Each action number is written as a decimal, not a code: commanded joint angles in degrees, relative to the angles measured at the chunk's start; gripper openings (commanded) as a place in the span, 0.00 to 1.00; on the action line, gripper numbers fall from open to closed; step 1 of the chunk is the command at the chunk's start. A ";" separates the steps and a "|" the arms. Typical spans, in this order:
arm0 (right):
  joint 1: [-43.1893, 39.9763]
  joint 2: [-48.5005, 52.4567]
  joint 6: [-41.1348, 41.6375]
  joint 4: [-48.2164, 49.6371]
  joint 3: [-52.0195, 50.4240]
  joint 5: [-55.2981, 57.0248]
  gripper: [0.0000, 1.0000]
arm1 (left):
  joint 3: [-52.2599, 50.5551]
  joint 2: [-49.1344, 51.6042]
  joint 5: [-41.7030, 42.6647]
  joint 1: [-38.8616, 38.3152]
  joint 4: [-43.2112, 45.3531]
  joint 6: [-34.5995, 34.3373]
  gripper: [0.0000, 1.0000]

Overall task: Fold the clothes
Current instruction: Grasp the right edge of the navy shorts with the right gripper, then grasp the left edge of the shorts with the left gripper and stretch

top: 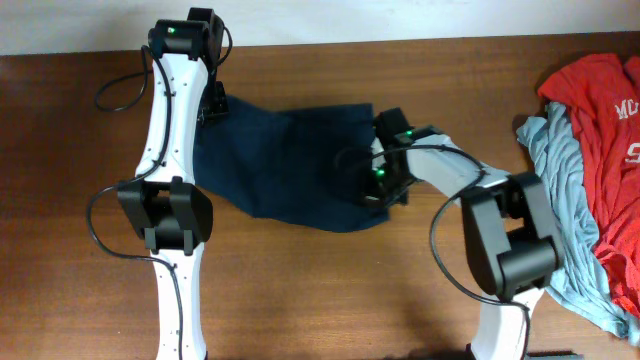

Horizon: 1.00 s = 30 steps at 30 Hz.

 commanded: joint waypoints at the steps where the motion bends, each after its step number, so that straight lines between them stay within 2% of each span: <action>1: -1.81 -0.79 -4.17 -0.70 -1.90 12.55 0.04 | 0.48 -3.37 -1.25 0.24 -0.09 0.92 0.20; 5: -1.44 -0.83 -4.55 -0.68 -1.90 9.97 0.04 | 0.48 -3.37 -2.67 -1.07 0.07 0.90 0.18; 6: -1.33 -0.83 -4.55 -0.52 -1.90 10.01 0.04 | 0.48 -3.37 -4.07 -1.29 -0.09 0.92 0.21; 8: -1.29 -0.83 -4.52 -0.46 -1.90 9.99 0.04 | 0.48 -3.37 -4.96 -1.18 -0.09 1.05 0.42; 9: -1.29 -0.83 -4.55 -0.48 -1.90 10.01 0.04 | 0.48 -3.37 -4.92 -0.81 -0.09 1.11 0.48; 13: -1.36 -0.83 -4.55 -0.50 -1.90 9.99 0.04 | 0.48 -3.37 -3.91 2.49 -0.09 1.14 0.61; 19: -1.40 -0.83 -4.55 -1.20 -1.90 9.99 0.04 | 0.48 -4.94 8.46 11.21 -0.09 8.00 0.61; 23: -1.40 -0.83 -4.55 -1.31 -1.90 9.99 0.04 | -0.39 -9.40 15.80 17.59 -0.09 11.28 0.61; 25: -1.40 -0.83 -4.55 -1.36 -1.90 9.99 0.04 | -3.02 -13.70 15.63 19.87 -0.09 11.69 0.61; 28: -1.40 -0.83 -4.55 -1.36 -1.90 9.97 0.04 | -11.54 -22.38 10.82 22.16 -0.09 11.67 0.62; 30: -1.40 -0.83 -4.55 -1.60 -1.90 9.97 0.04 | -20.02 -28.59 7.50 23.21 -0.07 11.58 0.70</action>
